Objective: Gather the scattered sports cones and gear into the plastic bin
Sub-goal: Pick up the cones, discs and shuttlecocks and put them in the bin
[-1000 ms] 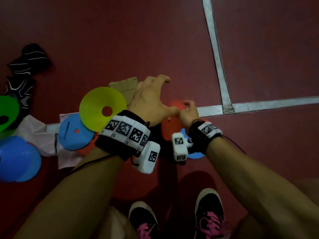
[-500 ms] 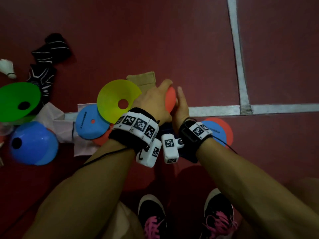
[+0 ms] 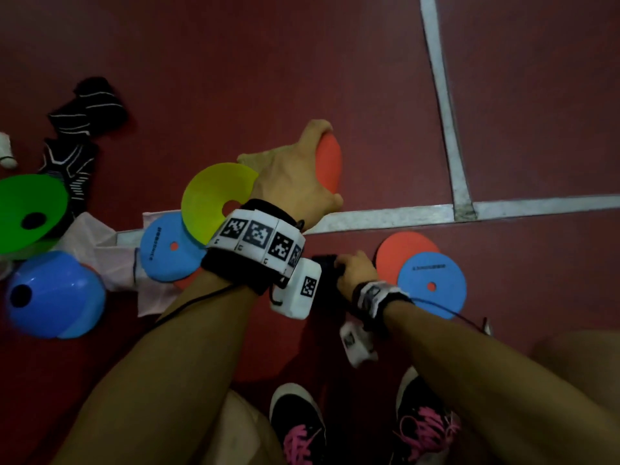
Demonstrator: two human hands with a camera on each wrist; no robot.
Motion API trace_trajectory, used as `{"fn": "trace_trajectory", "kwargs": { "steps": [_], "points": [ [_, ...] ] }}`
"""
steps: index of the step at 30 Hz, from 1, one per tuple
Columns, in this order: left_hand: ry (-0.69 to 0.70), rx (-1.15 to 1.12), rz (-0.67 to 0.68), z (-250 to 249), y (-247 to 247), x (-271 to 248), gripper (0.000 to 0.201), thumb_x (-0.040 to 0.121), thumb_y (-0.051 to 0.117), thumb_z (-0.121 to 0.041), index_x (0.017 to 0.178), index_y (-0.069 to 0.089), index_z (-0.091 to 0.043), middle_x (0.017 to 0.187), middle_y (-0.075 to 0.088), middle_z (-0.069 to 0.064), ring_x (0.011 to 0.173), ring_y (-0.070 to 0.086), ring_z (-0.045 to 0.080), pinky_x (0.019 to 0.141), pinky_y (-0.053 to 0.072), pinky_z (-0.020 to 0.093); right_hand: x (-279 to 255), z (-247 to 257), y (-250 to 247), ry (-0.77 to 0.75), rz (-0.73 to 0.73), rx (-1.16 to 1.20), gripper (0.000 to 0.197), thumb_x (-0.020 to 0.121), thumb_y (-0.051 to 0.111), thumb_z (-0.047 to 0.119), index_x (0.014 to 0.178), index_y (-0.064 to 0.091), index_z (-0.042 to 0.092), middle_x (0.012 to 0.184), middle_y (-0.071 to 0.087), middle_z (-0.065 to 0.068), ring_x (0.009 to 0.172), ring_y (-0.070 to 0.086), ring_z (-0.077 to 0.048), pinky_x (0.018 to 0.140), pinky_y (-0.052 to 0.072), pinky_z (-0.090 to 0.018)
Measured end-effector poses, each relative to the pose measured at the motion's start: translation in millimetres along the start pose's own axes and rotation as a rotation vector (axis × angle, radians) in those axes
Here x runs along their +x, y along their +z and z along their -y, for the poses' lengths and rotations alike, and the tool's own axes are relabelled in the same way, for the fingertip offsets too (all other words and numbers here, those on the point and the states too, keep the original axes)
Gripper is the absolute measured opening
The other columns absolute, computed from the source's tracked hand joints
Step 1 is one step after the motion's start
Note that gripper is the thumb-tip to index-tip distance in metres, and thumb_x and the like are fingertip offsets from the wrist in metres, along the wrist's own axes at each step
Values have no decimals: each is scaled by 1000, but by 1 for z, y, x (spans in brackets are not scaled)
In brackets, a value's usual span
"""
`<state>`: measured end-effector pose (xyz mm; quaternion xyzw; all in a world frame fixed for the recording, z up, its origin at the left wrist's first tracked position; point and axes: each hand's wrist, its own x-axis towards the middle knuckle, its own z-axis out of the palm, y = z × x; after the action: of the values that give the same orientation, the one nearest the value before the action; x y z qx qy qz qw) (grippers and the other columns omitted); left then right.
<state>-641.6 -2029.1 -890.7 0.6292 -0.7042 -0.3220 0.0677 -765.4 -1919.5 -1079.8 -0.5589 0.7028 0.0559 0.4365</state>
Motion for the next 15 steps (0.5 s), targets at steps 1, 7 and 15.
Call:
{"fn": "trace_trajectory", "kwargs": {
  "steps": [1, 7, 15],
  "points": [
    [4, -6, -2, -5, -1, 1, 83, 65, 80, -35, 134, 33, -39, 97, 51, -3, 84, 46, 19, 75, 40, 31, 4, 1, -12, 38, -86, 159, 24, 84, 56, 3, 103, 69, 10, 109, 64, -17, 100, 61, -34, 79, 44, -29],
    [54, -15, -83, -61, -38, -11, 87, 65, 79, -40, 137, 29, -43, 114, 61, 1, 99, 62, 29, 77, 43, 32, -17, 58, -135, 91, -252, 885, 20, 82, 51, -5, 69, 63, 3, 66, 60, -19, 61, 51, -22, 56, 44, -38],
    [-108, -273, -217, -123, -220, -140, 81, 67, 79, -42, 135, 34, -42, 118, 60, -5, 101, 62, 21, 84, 51, 33, -220, 203, -308, -9, 99, 618, 31, 64, 81, 25, 57, 56, 9, 50, 53, -3, 47, 50, -16, 50, 41, -25]
  ]
}}
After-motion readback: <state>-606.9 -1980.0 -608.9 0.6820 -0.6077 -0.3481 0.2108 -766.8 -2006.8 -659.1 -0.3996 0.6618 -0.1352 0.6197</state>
